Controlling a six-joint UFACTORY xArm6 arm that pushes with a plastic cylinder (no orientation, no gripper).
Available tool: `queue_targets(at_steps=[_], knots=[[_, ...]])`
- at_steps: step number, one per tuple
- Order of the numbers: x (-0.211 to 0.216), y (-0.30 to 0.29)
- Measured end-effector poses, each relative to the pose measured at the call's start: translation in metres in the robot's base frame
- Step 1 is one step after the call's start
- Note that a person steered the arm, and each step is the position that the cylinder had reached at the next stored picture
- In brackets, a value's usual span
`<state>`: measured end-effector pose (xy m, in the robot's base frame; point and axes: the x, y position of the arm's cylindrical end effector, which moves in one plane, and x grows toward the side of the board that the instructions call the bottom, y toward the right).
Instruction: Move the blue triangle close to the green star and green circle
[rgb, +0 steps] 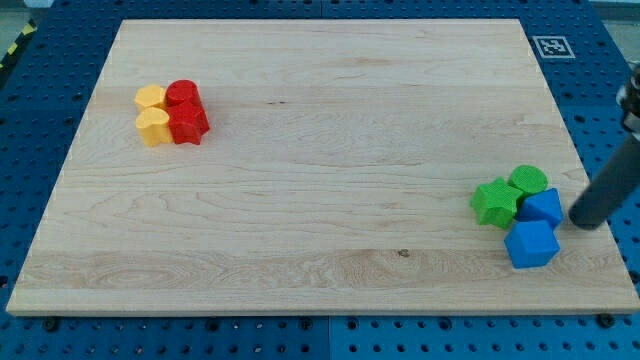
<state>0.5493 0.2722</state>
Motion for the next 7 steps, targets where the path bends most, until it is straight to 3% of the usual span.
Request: queue_targets(at_steps=[1, 4, 7], knots=[[0.02, 0.0], [0.01, -0.029], [-0.032, -0.033]])
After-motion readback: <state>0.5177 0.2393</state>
